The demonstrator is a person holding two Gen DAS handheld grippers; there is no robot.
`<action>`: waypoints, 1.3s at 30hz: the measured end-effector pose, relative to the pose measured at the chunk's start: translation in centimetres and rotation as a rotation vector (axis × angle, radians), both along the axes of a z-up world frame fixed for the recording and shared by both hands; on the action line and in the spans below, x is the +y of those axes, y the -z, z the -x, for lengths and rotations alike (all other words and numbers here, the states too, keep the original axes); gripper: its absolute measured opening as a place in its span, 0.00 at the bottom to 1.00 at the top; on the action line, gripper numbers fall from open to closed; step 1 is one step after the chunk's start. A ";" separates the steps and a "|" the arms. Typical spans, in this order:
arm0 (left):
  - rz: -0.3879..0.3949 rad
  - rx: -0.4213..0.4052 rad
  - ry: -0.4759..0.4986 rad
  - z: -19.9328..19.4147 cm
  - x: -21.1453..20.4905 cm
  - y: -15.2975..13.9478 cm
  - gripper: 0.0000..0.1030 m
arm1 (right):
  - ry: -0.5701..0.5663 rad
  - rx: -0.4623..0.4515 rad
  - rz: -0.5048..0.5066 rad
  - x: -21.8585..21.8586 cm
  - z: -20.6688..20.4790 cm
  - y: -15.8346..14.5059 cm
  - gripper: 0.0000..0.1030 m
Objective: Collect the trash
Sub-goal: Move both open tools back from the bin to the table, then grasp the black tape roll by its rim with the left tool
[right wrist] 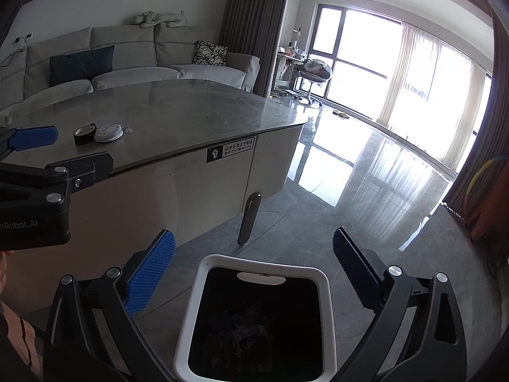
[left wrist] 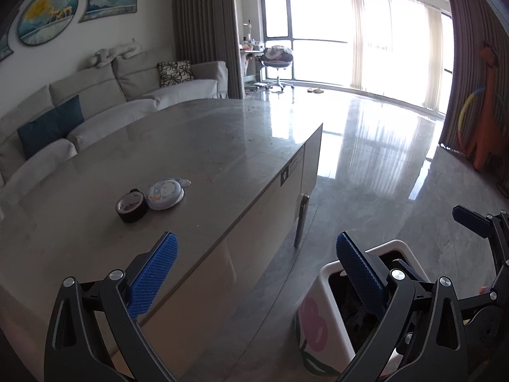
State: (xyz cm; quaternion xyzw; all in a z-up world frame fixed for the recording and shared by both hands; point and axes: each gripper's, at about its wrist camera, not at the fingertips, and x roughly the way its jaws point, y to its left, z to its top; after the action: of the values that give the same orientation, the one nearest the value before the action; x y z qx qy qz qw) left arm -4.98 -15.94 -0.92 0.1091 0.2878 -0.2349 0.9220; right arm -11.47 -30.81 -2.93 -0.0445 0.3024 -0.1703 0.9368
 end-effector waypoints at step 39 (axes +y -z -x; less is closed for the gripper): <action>-0.084 0.223 -0.323 -21.7 12.9 2.8 0.96 | -0.316 -0.031 0.022 10.8 -16.3 0.0 0.96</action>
State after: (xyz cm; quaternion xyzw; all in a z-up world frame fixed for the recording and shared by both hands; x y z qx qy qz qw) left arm 16.69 -3.01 -3.75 0.0730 0.4114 -0.0824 0.9048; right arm 4.87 -19.99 -2.88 -0.0990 0.2754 -0.0247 0.9559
